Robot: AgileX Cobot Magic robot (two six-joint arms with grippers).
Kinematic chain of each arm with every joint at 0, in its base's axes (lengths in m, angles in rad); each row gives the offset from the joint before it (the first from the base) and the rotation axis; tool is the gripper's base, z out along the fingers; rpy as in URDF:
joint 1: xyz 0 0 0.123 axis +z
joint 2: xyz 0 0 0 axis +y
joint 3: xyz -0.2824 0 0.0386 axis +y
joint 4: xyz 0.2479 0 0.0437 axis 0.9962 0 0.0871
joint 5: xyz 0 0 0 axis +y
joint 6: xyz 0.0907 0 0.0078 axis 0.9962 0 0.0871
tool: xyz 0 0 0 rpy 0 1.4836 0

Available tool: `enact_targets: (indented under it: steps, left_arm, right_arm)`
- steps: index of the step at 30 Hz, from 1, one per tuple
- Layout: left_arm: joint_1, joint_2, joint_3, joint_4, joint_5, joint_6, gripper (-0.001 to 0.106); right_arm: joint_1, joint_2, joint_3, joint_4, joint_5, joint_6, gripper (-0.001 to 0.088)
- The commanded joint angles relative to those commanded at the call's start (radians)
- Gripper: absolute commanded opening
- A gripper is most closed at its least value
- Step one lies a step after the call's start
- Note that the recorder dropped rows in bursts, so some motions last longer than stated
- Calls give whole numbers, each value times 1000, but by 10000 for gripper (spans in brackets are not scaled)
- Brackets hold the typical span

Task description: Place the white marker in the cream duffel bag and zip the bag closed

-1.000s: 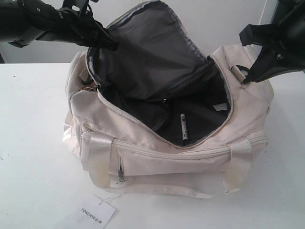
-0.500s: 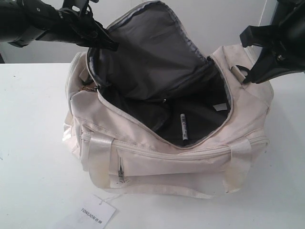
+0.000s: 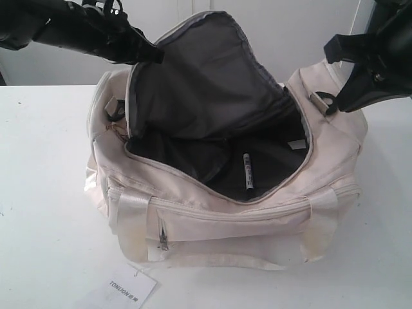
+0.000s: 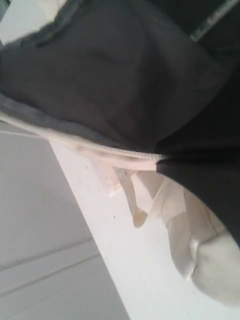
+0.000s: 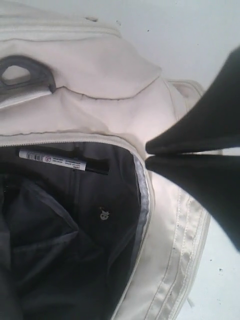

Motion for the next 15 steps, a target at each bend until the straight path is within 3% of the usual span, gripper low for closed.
enact_targets:
  steps: [6, 15]
  left_arm:
    - [0, -6, 0, -104, 170, 0, 0]
    - [0, -6, 0, -133, 381, 0, 0]
  right_arm:
    - [0, 0, 0, 0, -2, 0, 0]
    - [0, 0, 0, 0, -11, 2, 0]
